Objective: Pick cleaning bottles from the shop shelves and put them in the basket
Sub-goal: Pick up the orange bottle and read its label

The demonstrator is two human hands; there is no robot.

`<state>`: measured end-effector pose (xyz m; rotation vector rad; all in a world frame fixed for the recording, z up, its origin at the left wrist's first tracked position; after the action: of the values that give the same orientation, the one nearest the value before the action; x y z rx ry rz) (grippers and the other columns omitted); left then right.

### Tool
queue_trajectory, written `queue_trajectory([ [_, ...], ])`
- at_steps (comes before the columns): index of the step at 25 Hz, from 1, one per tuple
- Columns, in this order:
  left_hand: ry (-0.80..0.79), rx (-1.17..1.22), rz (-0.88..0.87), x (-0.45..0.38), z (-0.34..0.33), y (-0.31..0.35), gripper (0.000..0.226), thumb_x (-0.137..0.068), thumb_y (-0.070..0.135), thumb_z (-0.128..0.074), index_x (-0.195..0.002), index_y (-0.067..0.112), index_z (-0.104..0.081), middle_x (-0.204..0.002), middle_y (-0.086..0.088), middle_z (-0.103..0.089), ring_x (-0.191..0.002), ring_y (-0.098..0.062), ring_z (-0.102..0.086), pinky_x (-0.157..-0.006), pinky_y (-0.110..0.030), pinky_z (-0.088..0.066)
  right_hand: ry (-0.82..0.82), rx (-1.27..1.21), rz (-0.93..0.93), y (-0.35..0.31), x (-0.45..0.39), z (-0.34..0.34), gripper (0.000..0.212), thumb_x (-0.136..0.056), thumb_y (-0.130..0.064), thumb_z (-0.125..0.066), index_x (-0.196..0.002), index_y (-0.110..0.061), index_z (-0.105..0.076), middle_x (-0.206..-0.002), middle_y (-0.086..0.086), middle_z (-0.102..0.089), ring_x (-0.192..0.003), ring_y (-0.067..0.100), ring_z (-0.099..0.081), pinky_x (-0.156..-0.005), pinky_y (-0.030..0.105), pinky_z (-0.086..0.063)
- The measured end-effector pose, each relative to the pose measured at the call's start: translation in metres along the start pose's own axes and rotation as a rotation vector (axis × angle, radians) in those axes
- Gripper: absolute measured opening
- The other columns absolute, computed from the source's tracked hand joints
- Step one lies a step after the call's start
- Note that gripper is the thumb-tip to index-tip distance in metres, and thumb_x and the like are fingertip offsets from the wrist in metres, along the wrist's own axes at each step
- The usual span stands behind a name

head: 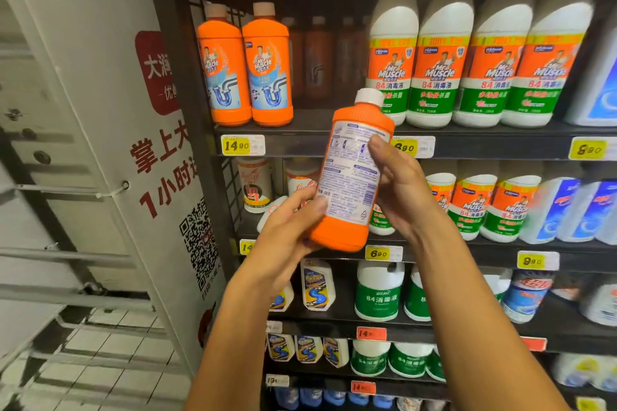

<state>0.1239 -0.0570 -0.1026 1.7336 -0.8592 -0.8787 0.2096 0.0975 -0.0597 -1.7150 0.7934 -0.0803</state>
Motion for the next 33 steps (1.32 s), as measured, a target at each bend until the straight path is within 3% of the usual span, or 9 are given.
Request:
queue_trajectory([
  [2, -0.116, 0.163, 0.078, 0.000, 0.003, 0.000, 0.074, -0.064, 0.039, -0.087, -0.128, 0.015, -0.061, -0.129, -0.012, -0.066, -0.118, -0.026, -0.063, -0.100, -0.049, -0.051, -0.057, -0.064, 0.004, 0.000, -0.002, -0.001, 0.054, -0.075, -0.039, -0.081, -0.116, -0.007, -0.067, -0.104, 0.011, -0.074, -0.099, 0.026, -0.070, -0.094, 0.047, -0.054],
  [5, -0.102, 0.103, 0.029, -0.001, 0.001, -0.007, 0.073, -0.055, 0.044, -0.091, -0.119, 0.018, -0.068, -0.122, -0.009, -0.070, -0.111, -0.023, -0.068, -0.092, -0.039, -0.057, -0.063, -0.005, 0.007, 0.004, 0.000, 0.003, 0.035, -0.084, -0.043, -0.071, -0.109, -0.017, -0.071, -0.105, 0.008, -0.075, -0.100, 0.024, -0.070, -0.091, 0.046, -0.054],
  [10, 0.103, -0.275, -0.153, 0.001, -0.004, -0.003, 0.059, -0.073, 0.031, -0.085, -0.126, 0.022, -0.062, -0.112, 0.007, -0.074, -0.101, -0.012, -0.072, -0.079, -0.021, -0.057, 0.011, 0.194, 0.046, -0.002, 0.005, 0.001, 0.038, -0.084, -0.044, -0.068, -0.112, -0.018, -0.068, -0.102, 0.002, -0.077, -0.094, 0.018, -0.074, -0.071, 0.026, -0.058],
  [15, 0.268, -0.495, -0.196, 0.003, -0.015, 0.003, 0.065, -0.071, 0.042, -0.085, -0.129, 0.028, -0.058, -0.114, 0.009, -0.070, -0.101, -0.012, -0.069, -0.089, -0.036, -0.059, 0.025, 0.201, 0.065, -0.007, 0.007, 0.002, 0.041, -0.085, -0.047, -0.069, -0.113, -0.017, -0.067, -0.102, 0.001, -0.077, -0.095, 0.017, -0.074, -0.072, 0.027, -0.059],
  [19, 0.637, -0.963, -0.326, 0.005, -0.033, 0.002, 0.079, -0.068, 0.054, -0.081, -0.136, 0.030, -0.046, -0.123, 0.013, -0.057, -0.108, -0.011, -0.058, -0.093, -0.033, -0.051, 0.034, 0.217, 0.072, -0.008, 0.001, -0.004, 0.048, -0.076, -0.045, -0.078, -0.112, -0.017, -0.066, -0.098, -0.004, -0.078, -0.089, 0.013, -0.075, -0.065, 0.020, -0.057],
  [22, 0.436, -0.630, -0.264, -0.001, -0.026, 0.009, 0.079, -0.066, 0.052, -0.081, -0.134, 0.027, -0.048, -0.127, 0.009, -0.059, -0.109, -0.008, -0.062, -0.090, -0.029, -0.054, 0.015, 0.123, 0.102, -0.013, -0.007, 0.000, 0.045, -0.075, -0.033, -0.079, -0.112, -0.013, -0.065, -0.100, 0.005, -0.078, -0.094, 0.022, -0.075, -0.072, 0.029, -0.059],
  [26, 0.047, -0.181, -0.094, -0.007, -0.011, 0.016, 0.052, -0.072, 0.040, -0.078, -0.119, 0.023, -0.064, -0.113, 0.000, -0.074, -0.102, -0.016, -0.071, -0.082, -0.029, -0.058, -0.089, 0.082, 0.078, -0.017, -0.010, 0.001, 0.082, -0.060, -0.055, -0.086, -0.119, -0.005, -0.061, -0.102, 0.013, -0.075, -0.094, 0.026, -0.071, -0.085, 0.047, -0.057],
  [28, 0.161, -0.254, -0.159, -0.009, -0.015, 0.012, 0.054, -0.068, 0.046, -0.082, -0.115, 0.025, -0.067, -0.106, 0.005, -0.076, -0.097, -0.014, -0.073, -0.077, -0.025, -0.059, -0.051, 0.092, 0.078, -0.013, -0.013, 0.000, 0.065, -0.074, -0.049, -0.079, -0.121, -0.006, -0.063, -0.114, 0.025, -0.070, -0.101, 0.036, -0.066, -0.095, 0.062, -0.050],
  [33, 0.441, -0.487, -0.229, -0.011, -0.022, 0.004, 0.050, -0.069, 0.051, -0.084, -0.112, 0.031, -0.066, -0.097, 0.013, -0.074, -0.088, -0.005, -0.071, -0.074, -0.026, -0.059, -0.002, 0.144, 0.036, -0.013, -0.015, -0.002, 0.044, -0.087, -0.039, -0.067, -0.118, -0.008, -0.066, -0.110, 0.013, -0.075, -0.102, 0.030, -0.072, -0.084, 0.038, -0.058],
])
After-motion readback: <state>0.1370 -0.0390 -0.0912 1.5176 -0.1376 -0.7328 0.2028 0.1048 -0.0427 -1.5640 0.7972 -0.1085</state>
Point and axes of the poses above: each hand's wrist, its own x-axis away from the middle knuckle, its own z-axis out of the back of the hand, y = z × x, the point moved 1 cm from there along -x, towards the middle knuckle
